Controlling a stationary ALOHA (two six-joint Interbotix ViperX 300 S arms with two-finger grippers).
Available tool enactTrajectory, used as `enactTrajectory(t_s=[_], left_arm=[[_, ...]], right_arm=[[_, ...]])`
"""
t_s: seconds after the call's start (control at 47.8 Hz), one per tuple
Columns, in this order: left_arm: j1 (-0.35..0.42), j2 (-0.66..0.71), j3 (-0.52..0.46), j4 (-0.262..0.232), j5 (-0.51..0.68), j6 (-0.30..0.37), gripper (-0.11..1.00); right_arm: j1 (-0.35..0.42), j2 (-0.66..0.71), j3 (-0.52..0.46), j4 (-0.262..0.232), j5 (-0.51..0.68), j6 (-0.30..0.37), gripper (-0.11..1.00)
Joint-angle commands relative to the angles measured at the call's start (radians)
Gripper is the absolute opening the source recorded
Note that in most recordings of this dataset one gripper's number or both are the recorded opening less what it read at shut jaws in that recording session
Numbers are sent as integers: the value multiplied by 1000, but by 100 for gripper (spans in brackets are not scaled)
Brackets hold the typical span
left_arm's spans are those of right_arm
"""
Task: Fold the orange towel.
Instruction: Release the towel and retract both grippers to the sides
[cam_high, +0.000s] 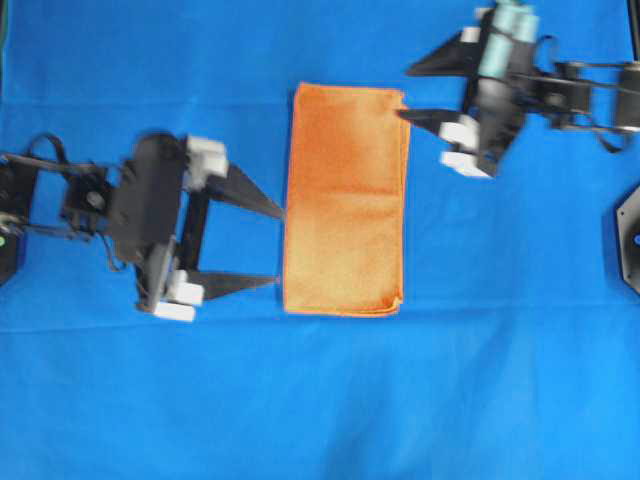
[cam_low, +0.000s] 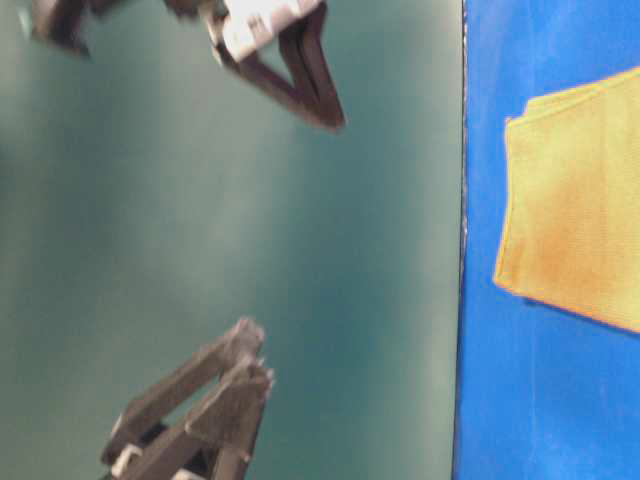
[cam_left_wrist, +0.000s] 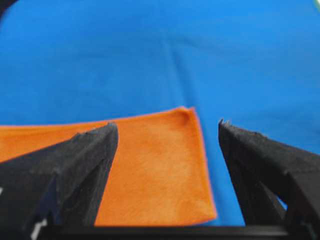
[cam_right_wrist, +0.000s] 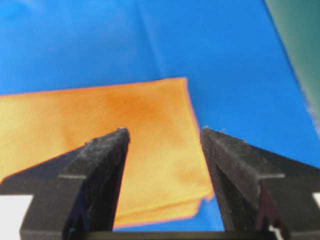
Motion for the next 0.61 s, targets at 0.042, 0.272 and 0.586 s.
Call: enactTrajectory(t_s=[0.042,0.272,0.586], left_arm=[[46,-83,44,2,-29,0,76],[101,-187,144,2,-75,-14,76],[114,-250,272,-3,-161,-35,76]], right_arm=[[51,-127,66,23,-26,29,61],[158,-262,179,40,-78,101,61],[195,-259,267,41,-212,163,61]])
